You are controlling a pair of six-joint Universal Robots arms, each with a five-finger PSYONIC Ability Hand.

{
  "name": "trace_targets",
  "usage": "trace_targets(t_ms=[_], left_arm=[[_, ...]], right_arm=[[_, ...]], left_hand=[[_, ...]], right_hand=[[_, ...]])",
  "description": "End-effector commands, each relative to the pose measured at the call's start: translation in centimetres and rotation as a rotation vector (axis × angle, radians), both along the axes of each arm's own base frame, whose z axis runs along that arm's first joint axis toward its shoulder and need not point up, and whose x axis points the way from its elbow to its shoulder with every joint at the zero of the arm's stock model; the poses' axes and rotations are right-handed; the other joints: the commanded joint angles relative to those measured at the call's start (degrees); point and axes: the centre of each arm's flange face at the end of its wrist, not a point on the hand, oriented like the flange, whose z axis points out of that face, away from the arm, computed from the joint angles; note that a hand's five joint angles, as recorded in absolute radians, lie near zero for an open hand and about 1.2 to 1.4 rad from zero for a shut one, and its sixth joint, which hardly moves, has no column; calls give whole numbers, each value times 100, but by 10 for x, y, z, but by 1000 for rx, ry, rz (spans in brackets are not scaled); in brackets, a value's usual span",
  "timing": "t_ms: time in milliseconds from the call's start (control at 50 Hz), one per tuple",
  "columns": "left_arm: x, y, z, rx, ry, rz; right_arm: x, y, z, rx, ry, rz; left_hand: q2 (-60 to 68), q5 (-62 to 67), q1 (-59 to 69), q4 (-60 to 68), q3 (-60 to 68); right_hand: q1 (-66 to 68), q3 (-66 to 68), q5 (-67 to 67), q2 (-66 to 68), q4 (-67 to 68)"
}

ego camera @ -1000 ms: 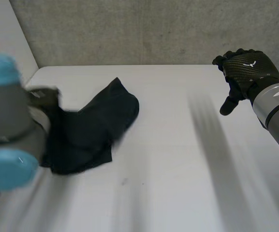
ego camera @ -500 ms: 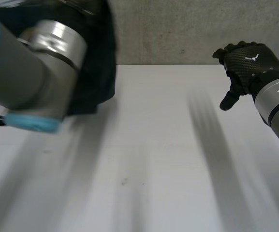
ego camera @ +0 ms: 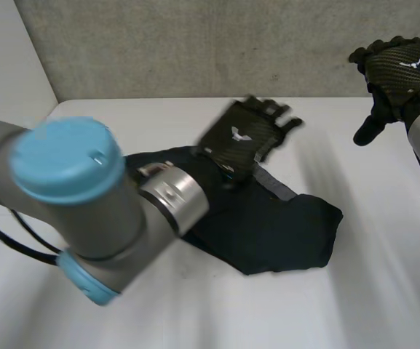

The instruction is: Fold the shorts.

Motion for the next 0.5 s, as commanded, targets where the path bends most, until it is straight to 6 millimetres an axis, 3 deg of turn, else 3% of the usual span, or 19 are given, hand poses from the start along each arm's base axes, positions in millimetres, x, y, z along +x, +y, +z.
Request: trace_targets(t_ms=[20,100,260,320,500], left_arm=[[49,-27,14,51,8,264],[70,-33,-5,117,-37,410],[91,-41,-41,203,-127,513],[91,-48,-54,224,-151,524],[89,-92,-87,250,-197,572]], right_arm=[[11,14,-16,54,169,155],[11,31,-41,157,300,275],[14,54,-92,236,439,452],[8,47,-115,225,493,464],[2,25,-154,204,550,455]], left_hand=[[146,48,237,130,76],[130,32,221,115,60],[130,32,221,115,60],[130,32,221,115,60],[147,49,238,131,77]], right_hand=[[133,45,-377,-223,-142],[133,45,-377,-223,-142],[133,45,-377,-223,-142],[133,45,-377,-223,-142],[343,255,-167,-13,68]])
